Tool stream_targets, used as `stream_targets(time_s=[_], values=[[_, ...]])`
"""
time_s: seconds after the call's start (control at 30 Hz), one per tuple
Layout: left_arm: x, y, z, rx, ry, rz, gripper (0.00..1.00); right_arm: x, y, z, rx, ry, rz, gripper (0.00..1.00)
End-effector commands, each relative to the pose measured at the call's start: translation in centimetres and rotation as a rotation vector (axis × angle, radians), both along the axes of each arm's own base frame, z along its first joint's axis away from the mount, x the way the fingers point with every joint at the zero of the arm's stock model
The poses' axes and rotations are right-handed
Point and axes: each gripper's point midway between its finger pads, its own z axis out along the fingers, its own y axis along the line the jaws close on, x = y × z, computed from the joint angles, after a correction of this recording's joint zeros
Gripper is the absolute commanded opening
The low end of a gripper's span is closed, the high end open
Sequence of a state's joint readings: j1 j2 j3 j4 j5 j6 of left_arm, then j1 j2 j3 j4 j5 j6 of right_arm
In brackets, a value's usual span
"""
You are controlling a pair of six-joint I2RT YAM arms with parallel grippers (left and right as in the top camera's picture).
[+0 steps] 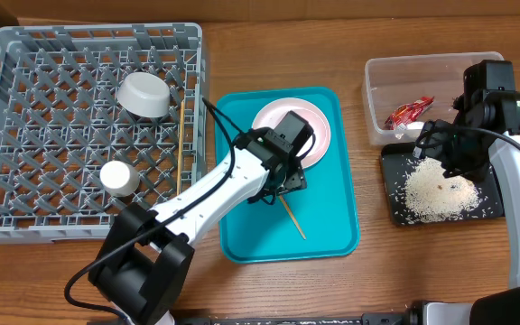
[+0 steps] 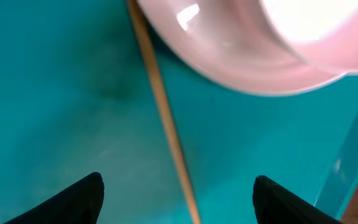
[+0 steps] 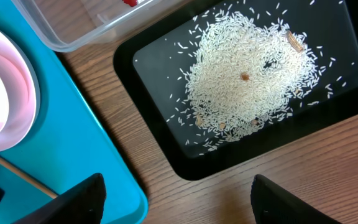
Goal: Sort waste into correct bins and load items into the dishwasher
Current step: 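Return the left gripper to the tray and grasp the second chopstick, then place the second chopstick into the rack beside the first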
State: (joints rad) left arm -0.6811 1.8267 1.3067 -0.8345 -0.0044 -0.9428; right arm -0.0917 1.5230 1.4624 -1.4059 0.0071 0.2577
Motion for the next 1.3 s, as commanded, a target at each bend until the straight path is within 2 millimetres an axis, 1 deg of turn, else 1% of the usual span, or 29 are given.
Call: stream_targets(time_s=[0.0,0.27,0.33,0.37,0.4,0.53,0.57,0.63,0.7,0.87,1.0,1.07,1.13,1.23,1.27], values=[[0.0,0.8,-1.9,0.038,-0.018,0.033,0.79,0.2,-0.3,0.6,-0.013,-0.023,-0.004,0.77],[-0.7,1.3,-6.4,0.097,0.055,0.031,0.82,0.2,-0.3,0.6,-0.013,-0.023,-0.004,0.77],[-1.2,1.2,-7.2,0.093,0.089,0.027,0.81,0.2,-0.3,0.6,-0.013,-0.023,-0.004,0.77],[-1.4,0.9,-7.4,0.081,0.102,0.025,0.78,0.2,-0.3,0.6,-0.013,-0.023,-0.004,0.77],[-1.3,0.9,-7.4,0.079,0.1,0.025,0.72,0.2,-0.3,0.6,-0.013,-0.023,-0.004,0.77],[-1.4,0.9,-7.4,0.079,0.101,0.025,0.4,0.2,-0.3,0.6,-0.013,-0.023,-0.004,0.77],[-1.4,0.9,-7.4,0.078,0.103,0.024,0.28,0.2,-0.3,0.6,-0.013,-0.023,-0.004,0.77],[-1.6,0.9,-7.4,0.076,0.115,0.023,0.15,0.2,-0.3,0.6,-0.013,-0.023,-0.004,0.77],[-1.9,0.8,-7.4,0.069,0.129,0.021,0.05,0.2,-0.3,0.6,-0.013,-0.023,-0.004,0.77],[-2.7,1.0,-7.2,0.052,0.181,0.028,0.04,0.2,-0.3,0.6,-0.013,-0.023,-0.004,0.77],[-2.5,1.8,-6.2,0.05,0.186,0.05,0.04,0.2,-0.3,0.6,-0.013,-0.022,-0.004,0.77],[-2.1,2.5,-5.3,0.046,0.174,0.071,0.04,0.2,-0.3,0.6,-0.013,-0.022,-0.004,0.77],[-1.2,3.5,-4.1,0.054,0.134,0.088,0.04,0.2,-0.3,0.6,-0.013,-0.022,-0.004,0.77],[0.2,4.5,-1.7,0.044,0.052,0.063,0.04,0.2,-0.3,0.6,-0.013,-0.022,-0.004,0.77],[0.9,4.8,-0.5,0.038,0.013,0.039,0.04,0.2,-0.3,0.6,-0.013,-0.022,-0.004,0.77]])
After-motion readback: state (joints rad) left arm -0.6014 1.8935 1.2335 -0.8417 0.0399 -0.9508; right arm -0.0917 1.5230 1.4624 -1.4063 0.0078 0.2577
